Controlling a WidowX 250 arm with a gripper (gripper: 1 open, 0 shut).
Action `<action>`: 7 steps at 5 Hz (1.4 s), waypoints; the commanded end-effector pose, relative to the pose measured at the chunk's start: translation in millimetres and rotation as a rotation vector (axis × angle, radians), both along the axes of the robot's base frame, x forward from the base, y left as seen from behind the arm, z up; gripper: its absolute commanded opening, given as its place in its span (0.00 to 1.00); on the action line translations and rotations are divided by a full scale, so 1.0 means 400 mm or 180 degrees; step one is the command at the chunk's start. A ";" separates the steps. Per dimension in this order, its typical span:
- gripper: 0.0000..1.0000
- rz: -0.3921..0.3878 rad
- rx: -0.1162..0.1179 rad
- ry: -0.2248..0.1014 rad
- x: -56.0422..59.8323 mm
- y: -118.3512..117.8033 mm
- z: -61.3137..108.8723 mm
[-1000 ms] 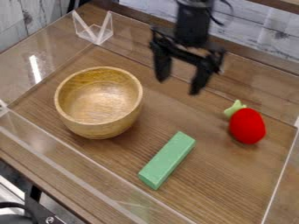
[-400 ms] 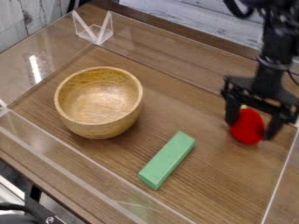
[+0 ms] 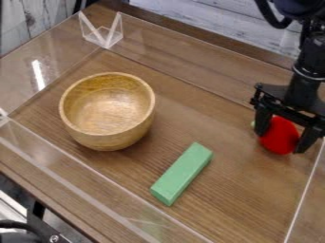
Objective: Move the red fruit to the left side of the table
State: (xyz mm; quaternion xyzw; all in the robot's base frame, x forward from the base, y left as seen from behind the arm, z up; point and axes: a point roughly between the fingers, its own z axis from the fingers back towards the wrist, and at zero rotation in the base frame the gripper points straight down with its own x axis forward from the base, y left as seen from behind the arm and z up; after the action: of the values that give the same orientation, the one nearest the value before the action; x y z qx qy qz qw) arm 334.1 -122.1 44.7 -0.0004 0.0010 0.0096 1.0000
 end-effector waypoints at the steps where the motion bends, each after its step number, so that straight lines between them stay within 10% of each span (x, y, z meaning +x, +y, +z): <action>1: 1.00 -0.0186 -0.0001 -0.0181 0.014 0.022 0.040; 2: 1.00 -0.0378 0.0039 -0.0234 -0.003 0.036 0.050; 4: 1.00 0.0116 0.0095 -0.0357 0.021 0.017 0.031; 7: 1.00 0.0973 0.0106 -0.0423 -0.026 0.043 0.085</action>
State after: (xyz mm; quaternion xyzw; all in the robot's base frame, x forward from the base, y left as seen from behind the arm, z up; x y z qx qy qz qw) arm 318.8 -102.6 57.4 0.0296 -0.0365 0.1615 0.9858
